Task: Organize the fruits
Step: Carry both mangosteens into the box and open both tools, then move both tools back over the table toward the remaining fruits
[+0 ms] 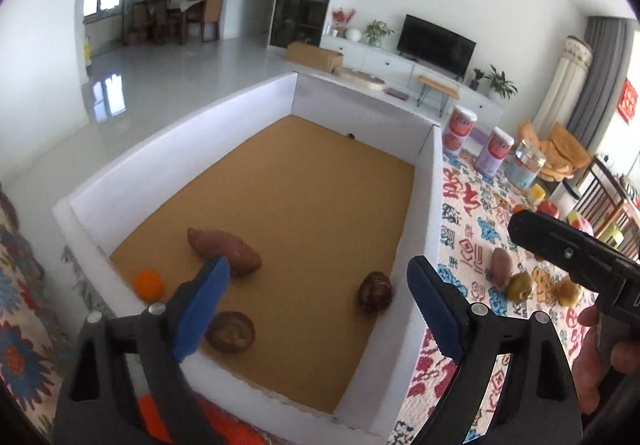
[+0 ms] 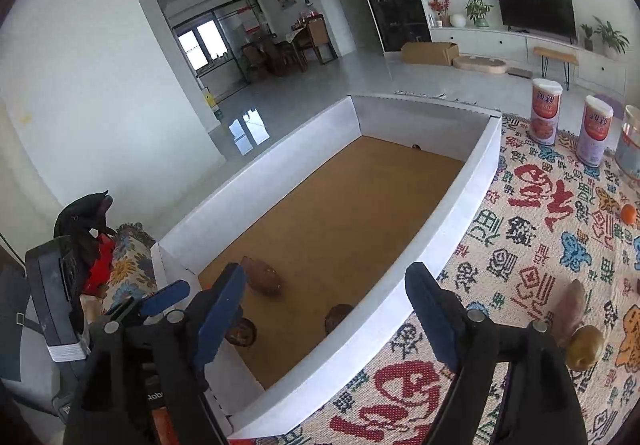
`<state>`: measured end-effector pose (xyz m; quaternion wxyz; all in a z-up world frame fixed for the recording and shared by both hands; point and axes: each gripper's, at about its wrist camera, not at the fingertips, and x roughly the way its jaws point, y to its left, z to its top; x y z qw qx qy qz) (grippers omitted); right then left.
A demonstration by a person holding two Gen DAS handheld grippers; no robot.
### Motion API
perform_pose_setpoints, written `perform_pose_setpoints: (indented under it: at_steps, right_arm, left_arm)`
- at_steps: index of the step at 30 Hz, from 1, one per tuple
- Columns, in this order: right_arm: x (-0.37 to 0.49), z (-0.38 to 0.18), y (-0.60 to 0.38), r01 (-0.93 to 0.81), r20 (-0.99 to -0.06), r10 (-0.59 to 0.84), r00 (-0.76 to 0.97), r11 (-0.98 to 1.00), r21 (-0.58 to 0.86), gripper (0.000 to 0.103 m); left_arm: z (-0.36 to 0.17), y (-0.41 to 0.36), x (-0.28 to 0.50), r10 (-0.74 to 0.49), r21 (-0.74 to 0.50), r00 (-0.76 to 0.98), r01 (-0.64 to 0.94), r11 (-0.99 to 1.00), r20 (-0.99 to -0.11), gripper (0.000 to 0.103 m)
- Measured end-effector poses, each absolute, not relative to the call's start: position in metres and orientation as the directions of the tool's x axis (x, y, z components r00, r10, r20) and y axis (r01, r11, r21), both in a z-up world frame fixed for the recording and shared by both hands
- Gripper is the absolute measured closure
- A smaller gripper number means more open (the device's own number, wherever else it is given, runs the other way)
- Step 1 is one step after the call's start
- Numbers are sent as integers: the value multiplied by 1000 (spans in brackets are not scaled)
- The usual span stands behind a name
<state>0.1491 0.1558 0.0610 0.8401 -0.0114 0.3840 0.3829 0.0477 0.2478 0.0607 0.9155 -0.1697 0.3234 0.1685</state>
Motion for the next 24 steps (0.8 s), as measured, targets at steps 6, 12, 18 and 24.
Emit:
perform_pose_setpoints:
  at_steps: [6,12,18,24]
  right_arm:
    - [132,22,26,-578,-706,436,558,815,47,10]
    - [113,-55,-120,-362,-802,149,579,928,-88,10]
    - [92,-70,-204,-110,-762,71,644,994,-1,10]
    - [103,-74,-207,-62,-791,44,610,998,8,10]
  left_arm:
    - [59,165,65,-6,-262,782,-201,944,-623,8]
    - [-9,53,94,-221,-253,642,43,967,-734,7]
    - [-43,11,117,-103,-72,640,74,995,-761,7]
    - [-61,24,134,-42,-36,629,22,999,-776,7]
